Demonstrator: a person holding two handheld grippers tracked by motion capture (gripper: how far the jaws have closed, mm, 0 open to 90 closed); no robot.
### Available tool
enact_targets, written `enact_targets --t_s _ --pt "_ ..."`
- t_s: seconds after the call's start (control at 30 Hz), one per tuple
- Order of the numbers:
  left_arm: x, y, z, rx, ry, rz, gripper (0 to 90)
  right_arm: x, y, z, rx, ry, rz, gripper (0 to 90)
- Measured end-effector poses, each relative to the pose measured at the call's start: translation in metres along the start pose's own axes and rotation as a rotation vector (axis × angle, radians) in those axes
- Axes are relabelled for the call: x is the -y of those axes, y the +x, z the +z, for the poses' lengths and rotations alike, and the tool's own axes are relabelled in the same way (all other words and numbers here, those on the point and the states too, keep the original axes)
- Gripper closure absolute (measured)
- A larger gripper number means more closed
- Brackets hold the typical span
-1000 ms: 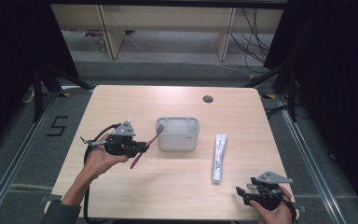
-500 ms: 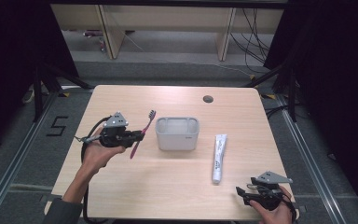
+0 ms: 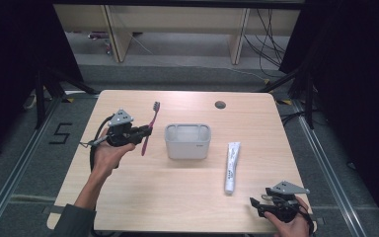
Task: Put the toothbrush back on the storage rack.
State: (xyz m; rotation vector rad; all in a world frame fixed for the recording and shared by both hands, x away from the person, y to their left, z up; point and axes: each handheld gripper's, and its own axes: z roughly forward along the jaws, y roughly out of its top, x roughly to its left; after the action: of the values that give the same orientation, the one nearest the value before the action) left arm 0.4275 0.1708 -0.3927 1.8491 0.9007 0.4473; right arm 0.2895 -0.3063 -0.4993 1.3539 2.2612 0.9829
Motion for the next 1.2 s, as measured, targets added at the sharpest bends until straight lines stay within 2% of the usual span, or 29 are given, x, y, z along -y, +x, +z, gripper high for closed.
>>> enact_targets --t_s 0.3,0.67,1.07,1.13,1.17,1.2 --pt "-0.019 -0.011 0.004 -0.01 -0.069 0.003 81.9 0.0 0.0 0.0 0.002 0.0 -0.002 28.0" --pt "-0.034 -0.021 0.014 -0.006 -0.121 -0.003 81.9 0.0 0.0 -0.001 0.003 -0.001 0.0 28.0" --pt "-0.046 -0.027 0.024 -0.001 -0.14 -0.001 81.9 0.0 0.0 0.0 0.002 -0.006 -0.006 28.0" --pt "-0.047 -0.028 0.027 -0.002 -0.141 -0.008 81.9 0.0 0.0 -0.001 0.003 -0.003 -0.001 28.0" --pt "-0.048 -0.028 0.029 -0.005 -0.145 -0.007 81.9 0.0 0.003 -0.002 -0.007 0.015 0.04 28.0" --pt "-0.048 -0.028 0.03 -0.005 -0.149 -0.012 81.9 0.0 0.003 -0.002 -0.007 0.015 0.04 28.0"
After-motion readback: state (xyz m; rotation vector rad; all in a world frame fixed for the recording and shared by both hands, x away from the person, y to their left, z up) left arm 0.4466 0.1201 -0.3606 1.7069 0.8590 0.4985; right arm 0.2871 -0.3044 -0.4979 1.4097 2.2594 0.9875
